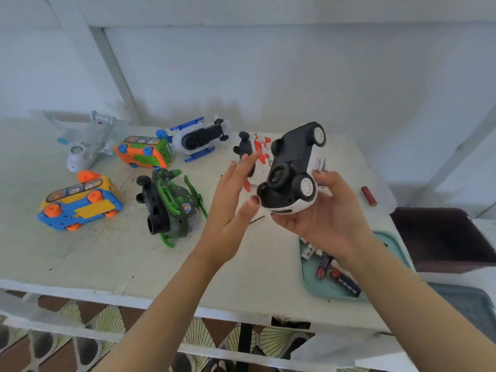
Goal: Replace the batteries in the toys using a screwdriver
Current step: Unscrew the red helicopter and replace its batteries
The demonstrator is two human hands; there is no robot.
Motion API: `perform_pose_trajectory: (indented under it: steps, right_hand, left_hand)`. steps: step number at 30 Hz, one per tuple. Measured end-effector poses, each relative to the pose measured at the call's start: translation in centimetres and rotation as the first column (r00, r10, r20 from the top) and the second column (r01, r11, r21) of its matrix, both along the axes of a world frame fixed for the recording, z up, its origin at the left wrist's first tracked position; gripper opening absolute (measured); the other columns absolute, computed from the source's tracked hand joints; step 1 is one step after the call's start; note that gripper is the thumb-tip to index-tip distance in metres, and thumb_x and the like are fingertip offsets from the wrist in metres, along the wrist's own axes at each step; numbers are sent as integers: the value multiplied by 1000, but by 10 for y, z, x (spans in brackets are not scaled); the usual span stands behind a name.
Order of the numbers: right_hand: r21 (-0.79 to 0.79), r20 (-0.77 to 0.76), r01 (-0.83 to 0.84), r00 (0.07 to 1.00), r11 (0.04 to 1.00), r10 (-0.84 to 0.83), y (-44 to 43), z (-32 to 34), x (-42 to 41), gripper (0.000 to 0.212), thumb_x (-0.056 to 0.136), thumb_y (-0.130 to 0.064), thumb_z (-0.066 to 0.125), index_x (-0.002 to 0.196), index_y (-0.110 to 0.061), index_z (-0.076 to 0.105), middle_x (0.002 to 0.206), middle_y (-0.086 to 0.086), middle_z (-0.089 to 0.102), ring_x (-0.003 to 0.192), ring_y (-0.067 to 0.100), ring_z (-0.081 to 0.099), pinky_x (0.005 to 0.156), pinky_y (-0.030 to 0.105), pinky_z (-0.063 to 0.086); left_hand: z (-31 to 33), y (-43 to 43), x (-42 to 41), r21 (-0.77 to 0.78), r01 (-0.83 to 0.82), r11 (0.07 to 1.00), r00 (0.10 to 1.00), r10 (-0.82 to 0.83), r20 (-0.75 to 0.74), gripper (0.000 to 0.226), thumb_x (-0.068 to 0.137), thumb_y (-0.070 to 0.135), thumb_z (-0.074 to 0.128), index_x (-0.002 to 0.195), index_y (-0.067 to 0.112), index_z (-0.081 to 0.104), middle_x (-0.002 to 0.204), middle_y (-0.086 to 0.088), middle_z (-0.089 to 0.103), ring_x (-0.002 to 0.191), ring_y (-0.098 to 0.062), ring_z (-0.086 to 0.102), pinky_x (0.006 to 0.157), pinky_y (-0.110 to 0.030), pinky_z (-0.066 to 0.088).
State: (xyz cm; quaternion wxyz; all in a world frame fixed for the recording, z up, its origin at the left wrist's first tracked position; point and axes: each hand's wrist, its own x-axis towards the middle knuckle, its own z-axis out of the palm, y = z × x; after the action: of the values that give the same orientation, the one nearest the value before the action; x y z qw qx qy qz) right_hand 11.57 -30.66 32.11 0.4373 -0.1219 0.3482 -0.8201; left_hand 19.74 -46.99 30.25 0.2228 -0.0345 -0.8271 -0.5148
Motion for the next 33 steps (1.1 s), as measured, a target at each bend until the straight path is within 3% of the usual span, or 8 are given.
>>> perform_pose_trajectory:
  steps: [2, 5, 11, 14, 18, 20, 24, 33]
  right_hand:
    - [32, 32, 121, 992, 992, -122, 0, 5, -15, 82, 50, -36, 86, 122, -8, 59, 124, 17, 58, 103, 31, 57, 84, 38, 52]
    - [85, 50, 276, 958, 957, -281, 0, 11, -34, 93, 37, -34, 89, 120, -8, 57, 121, 15, 57, 99, 32, 60, 80, 37, 55]
    - [190, 20, 410, 907, 892, -422, -9, 23, -56, 55, 64, -35, 73, 108, -6, 60, 92, 11, 64, 74, 23, 64, 65, 30, 55]
    - [269, -86, 430, 902, 862, -423, -14, 28, -64, 40, 78, -40, 62, 103, -9, 64, 92, 10, 65, 75, 21, 60, 64, 29, 50]
    - [359, -218, 427, 903, 830, -371, -26, 36, -76, 34, 87, -41, 56, 106, -13, 63, 96, 12, 62, 75, 21, 61, 65, 29, 50]
    - [412, -266, 459, 887, 787, -378, -35, 41, -86, 30, 89, -40, 57, 104, -15, 61, 96, 12, 62, 79, 23, 60, 71, 31, 50]
    - [550, -387, 538, 842, 639, -376, -60, 46, -114, 70, 75, -50, 70, 129, -12, 45, 98, 12, 64, 67, 19, 63, 58, 27, 53]
    - [799, -520, 509, 852, 320, -58, -121, 14, -150, 74, 74, -47, 72, 125, -17, 28, 113, 6, 48, 102, 29, 54, 78, 42, 55]
  left_hand:
    - [10, -5, -23, -31, -124, 992, 988, 126, 86, 57, 95, 55, 44, 147, 40, 28, 147, 26, 33, 146, -12, 22, 118, -33, 19]
    - [20, -12, -62, -164, -256, 953, 924, 291, 248, 67, 91, 31, 66, 148, 17, 33, 145, 2, 44, 134, -18, 37, 95, -15, 21]
    - [0, -22, -126, -139, -299, 944, 784, 326, 528, 132, 51, 71, 78, 151, 20, 9, 146, -9, 44, 129, -33, 48, 101, -52, 47]
    - [-9, -20, -137, -287, -291, 913, 759, 403, 511, 118, 63, 63, 80, 150, 15, 16, 136, -8, 51, 124, -29, 52, 100, -46, 47]
    - [-4, -29, -141, -116, -360, 926, 782, 367, 504, 61, 75, 50, 77, 118, 15, 51, 110, 2, 61, 96, -15, 59, 75, -25, 48]
    - [6, -38, -141, 139, -454, 880, 773, 311, 553, 45, 78, 50, 74, 98, 15, 56, 99, -1, 64, 84, -15, 61, 68, -27, 54]
    - [36, -59, -124, 499, -486, 718, 827, 194, 527, 39, 83, 35, 73, 110, 14, 55, 104, -7, 64, 91, -22, 65, 62, -28, 56]
    - [81, -99, -62, 659, -433, 616, 900, 247, 360, 28, 87, 34, 66, 106, 14, 61, 103, -3, 67, 77, -13, 70, 61, -30, 60]
